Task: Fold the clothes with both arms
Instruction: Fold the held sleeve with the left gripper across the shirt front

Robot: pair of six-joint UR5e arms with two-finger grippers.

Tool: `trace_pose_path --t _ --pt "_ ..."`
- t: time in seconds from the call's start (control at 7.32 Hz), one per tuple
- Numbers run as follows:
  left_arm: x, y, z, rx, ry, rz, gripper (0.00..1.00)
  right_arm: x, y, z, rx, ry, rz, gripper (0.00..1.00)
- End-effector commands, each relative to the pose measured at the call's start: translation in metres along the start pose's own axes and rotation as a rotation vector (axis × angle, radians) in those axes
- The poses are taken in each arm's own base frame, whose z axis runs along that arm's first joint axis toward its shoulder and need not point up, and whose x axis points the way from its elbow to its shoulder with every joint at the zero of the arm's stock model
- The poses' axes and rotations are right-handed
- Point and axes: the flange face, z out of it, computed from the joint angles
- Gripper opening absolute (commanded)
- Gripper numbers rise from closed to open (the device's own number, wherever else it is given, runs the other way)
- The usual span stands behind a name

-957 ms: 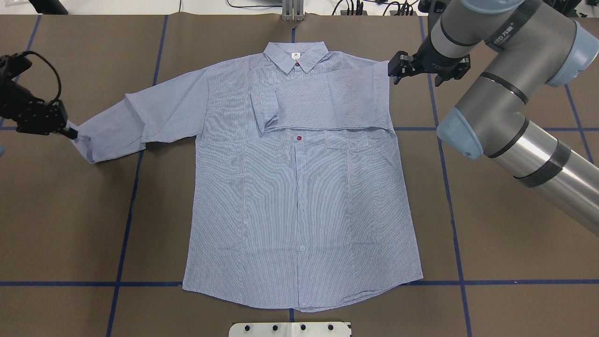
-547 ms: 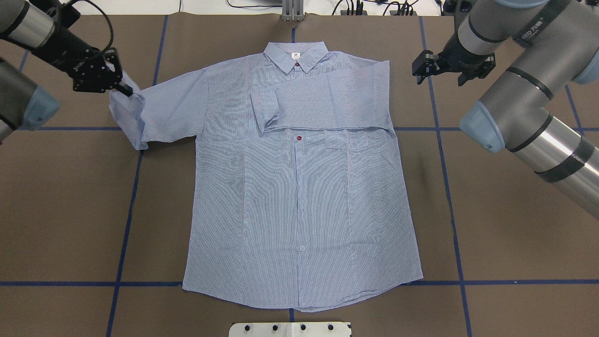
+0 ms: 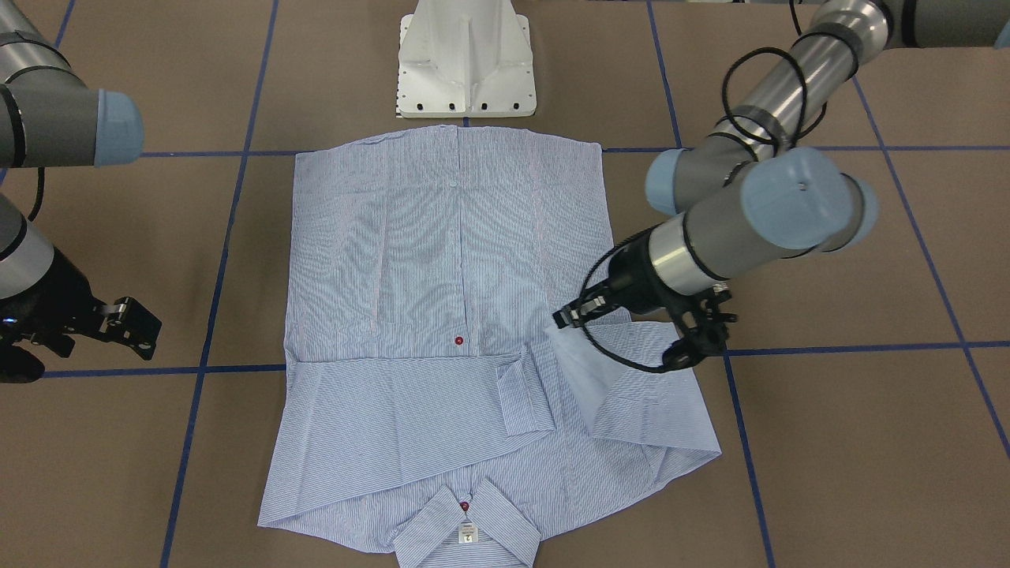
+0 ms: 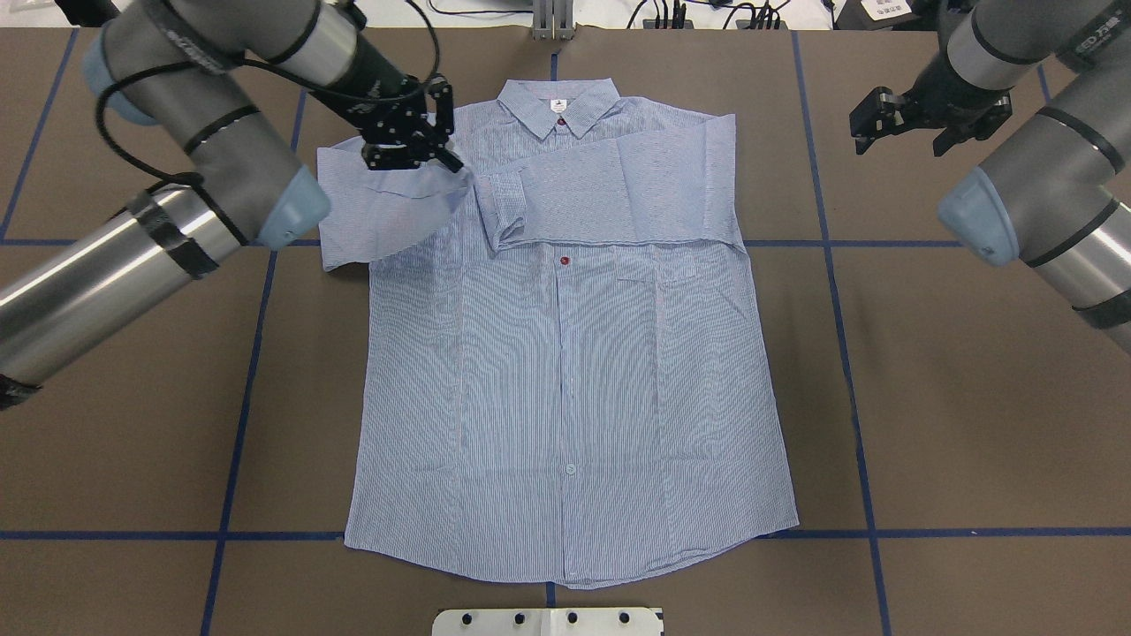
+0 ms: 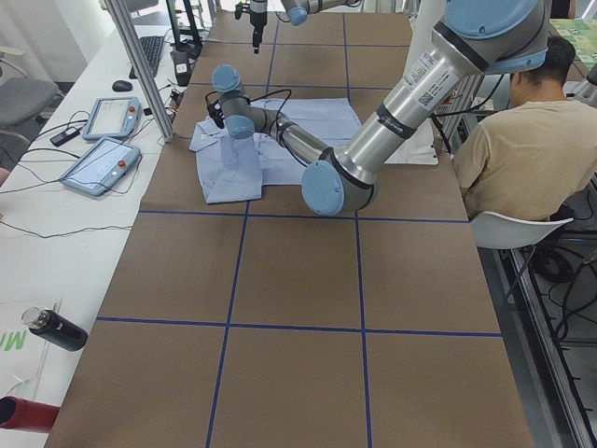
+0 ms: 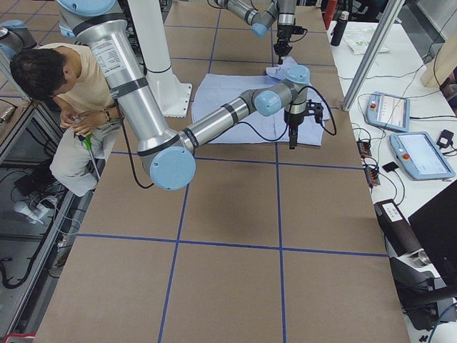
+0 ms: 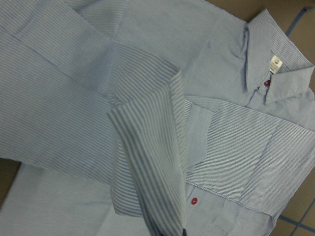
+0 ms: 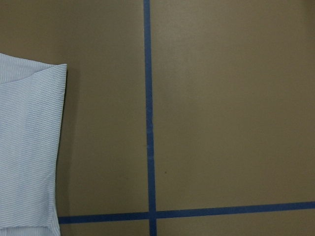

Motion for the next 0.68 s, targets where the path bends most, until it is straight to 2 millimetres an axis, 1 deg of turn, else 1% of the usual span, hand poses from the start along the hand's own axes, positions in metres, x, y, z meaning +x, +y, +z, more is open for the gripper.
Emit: trace_pose_path --t 0.0,0.14,0.27,0.41,0.55 --pt "0.066 0.072 0.052 0.027 0.049 -0.02 0.0 0.021 0.0 0.002 -0.022 -0.005 0.011 1.0" --pt "0.082 0.085 0.06 0.014 0.049 -0.031 0.0 0.022 0.0 0.004 -0.024 -0.003 0.013 1.0" --pt "0.095 0.096 0.074 0.038 0.058 -0.042 0.0 0.022 0.0 0.004 -0.023 -0.002 0.013 1.0" --pt "0.101 0.104 0.083 0.065 0.069 -0.041 0.0 0.022 0.0 0.004 -0.023 -0.002 0.013 1.0" --pt "0.107 0.114 0.087 0.056 0.073 -0.036 0.0 0.022 0.0 0.004 -0.024 -0.003 0.013 1.0"
